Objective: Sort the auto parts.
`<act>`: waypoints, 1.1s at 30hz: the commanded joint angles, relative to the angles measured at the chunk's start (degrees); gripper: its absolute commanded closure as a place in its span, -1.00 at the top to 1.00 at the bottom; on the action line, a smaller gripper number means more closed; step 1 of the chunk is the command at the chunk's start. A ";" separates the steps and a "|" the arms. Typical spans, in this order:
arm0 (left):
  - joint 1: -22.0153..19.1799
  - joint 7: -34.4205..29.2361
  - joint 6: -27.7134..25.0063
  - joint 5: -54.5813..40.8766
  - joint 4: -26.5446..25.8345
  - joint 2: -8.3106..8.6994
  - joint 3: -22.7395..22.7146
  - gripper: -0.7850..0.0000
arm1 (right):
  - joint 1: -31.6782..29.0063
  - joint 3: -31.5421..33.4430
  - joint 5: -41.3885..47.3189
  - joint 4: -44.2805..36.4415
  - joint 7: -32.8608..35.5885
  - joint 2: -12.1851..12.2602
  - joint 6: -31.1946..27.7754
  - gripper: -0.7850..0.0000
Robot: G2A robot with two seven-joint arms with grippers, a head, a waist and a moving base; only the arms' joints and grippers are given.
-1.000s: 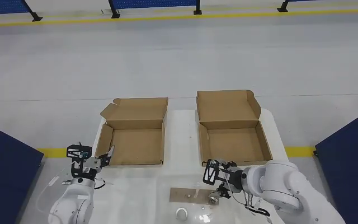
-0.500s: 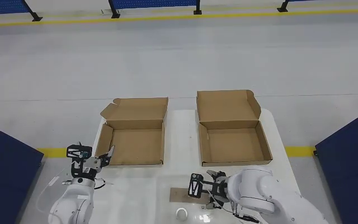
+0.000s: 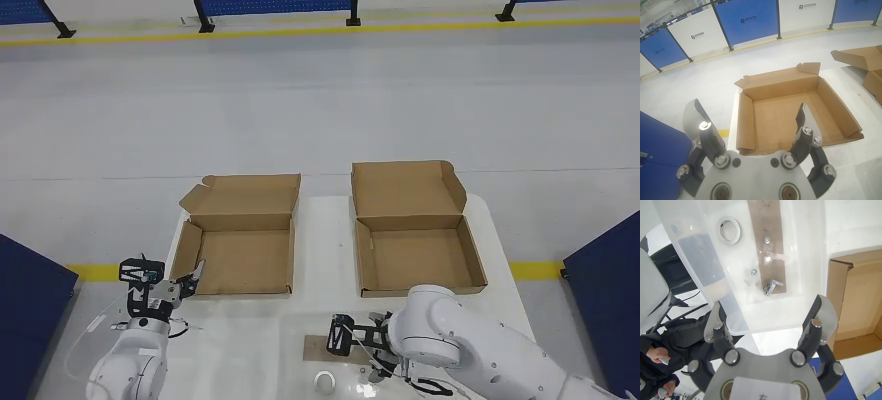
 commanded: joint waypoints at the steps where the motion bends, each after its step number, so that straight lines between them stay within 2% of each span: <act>1: 0.00 0.00 0.00 0.00 0.00 0.00 0.00 1.00 | 0.00 0.00 -0.01 0.00 0.00 0.00 0.00 1.00; 5: 0.00 0.00 0.00 0.00 0.00 0.00 0.00 1.00 | -0.50 -0.56 -1.53 0.83 -0.41 -0.02 0.25 1.00; 13: 0.00 0.00 0.00 0.00 0.00 0.00 0.00 1.00 | -1.08 -2.21 -2.77 2.77 -2.50 -0.91 4.48 1.00; 24: 0.00 0.00 0.00 0.00 0.00 0.00 0.00 1.00 | -0.46 -4.94 -4.57 6.03 -0.47 -2.50 9.85 1.00; 33: 0.00 0.00 0.00 0.00 0.00 0.00 0.00 1.00 | -0.29 -5.50 -5.13 6.09 -0.43 -2.70 9.13 1.00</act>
